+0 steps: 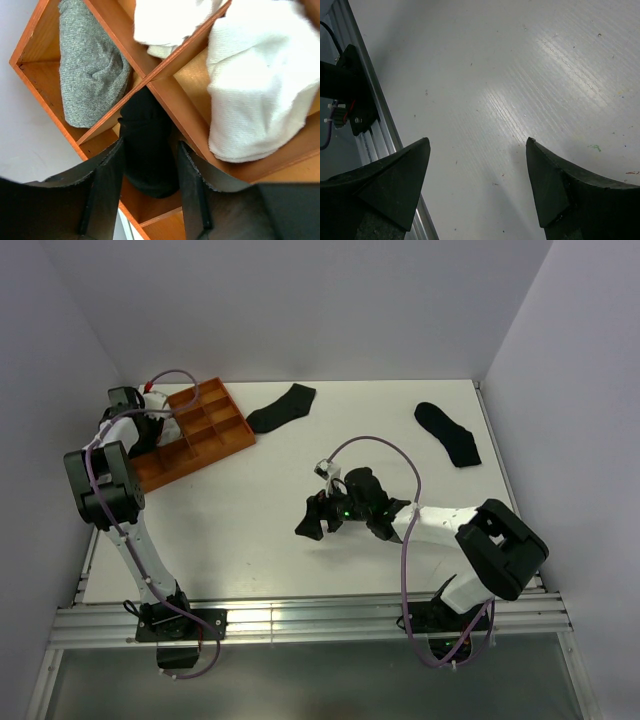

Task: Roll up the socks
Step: Place the sock in the storage box.

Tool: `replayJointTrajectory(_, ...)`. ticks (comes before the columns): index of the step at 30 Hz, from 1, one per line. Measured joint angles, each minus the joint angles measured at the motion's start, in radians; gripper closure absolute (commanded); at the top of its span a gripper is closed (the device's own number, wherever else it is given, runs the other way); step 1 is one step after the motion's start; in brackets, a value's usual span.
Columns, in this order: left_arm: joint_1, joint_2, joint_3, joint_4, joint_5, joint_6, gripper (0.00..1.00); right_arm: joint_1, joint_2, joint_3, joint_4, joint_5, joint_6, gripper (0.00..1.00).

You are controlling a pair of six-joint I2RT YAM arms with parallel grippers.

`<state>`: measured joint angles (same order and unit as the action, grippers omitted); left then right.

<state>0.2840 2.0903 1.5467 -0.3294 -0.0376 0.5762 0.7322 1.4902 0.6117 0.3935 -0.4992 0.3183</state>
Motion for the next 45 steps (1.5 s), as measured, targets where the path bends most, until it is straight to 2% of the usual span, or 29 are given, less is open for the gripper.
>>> replayJointTrajectory(4, 0.007, -0.008, 0.006, -0.020, 0.023, -0.013, 0.47, 0.000, 0.001, 0.005, -0.005, -0.001, -0.002, 0.16)
replayJointTrajectory(11, 0.048, -0.068, 0.006, -0.027, 0.122, -0.061, 0.50, 0.000, 0.002, 0.006, -0.006, -0.008, -0.003, 0.14)
replayJointTrajectory(14, 0.073, -0.098, 0.006, -0.018, 0.164, -0.085, 0.54, 0.000, 0.005, 0.006, -0.007, -0.011, -0.003, 0.14)
replayJointTrajectory(15, 0.080, -0.105, 0.006, -0.013, 0.177, -0.094, 0.60, 0.000, 0.006, 0.006, -0.007, -0.012, -0.003, 0.14)
replayJointTrajectory(21, 0.101, -0.108, 0.009, 0.011, 0.223, -0.155, 0.71, 0.000, 0.014, 0.014, -0.013, -0.018, -0.004, 0.14)
replayJointTrajectory(30, 0.101, -0.005, 0.062, -0.009, 0.233, -0.201, 0.80, 0.000, 0.037, 0.019, -0.021, -0.018, -0.007, 0.13)
replayJointTrajectory(35, 0.100, 0.015, 0.032, -0.014, 0.227, -0.209, 0.79, 0.000, 0.038, 0.019, -0.022, -0.018, -0.010, 0.13)
replayJointTrajectory(41, 0.098, 0.010, 0.023, 0.010, 0.233, -0.257, 0.68, 0.000, 0.030, 0.018, -0.022, -0.003, -0.011, 0.13)
replayJointTrajectory(45, 0.098, -0.028, 0.022, 0.012, 0.253, -0.315, 0.62, 0.000, -0.035, 0.018, -0.054, 0.053, -0.014, 0.11)
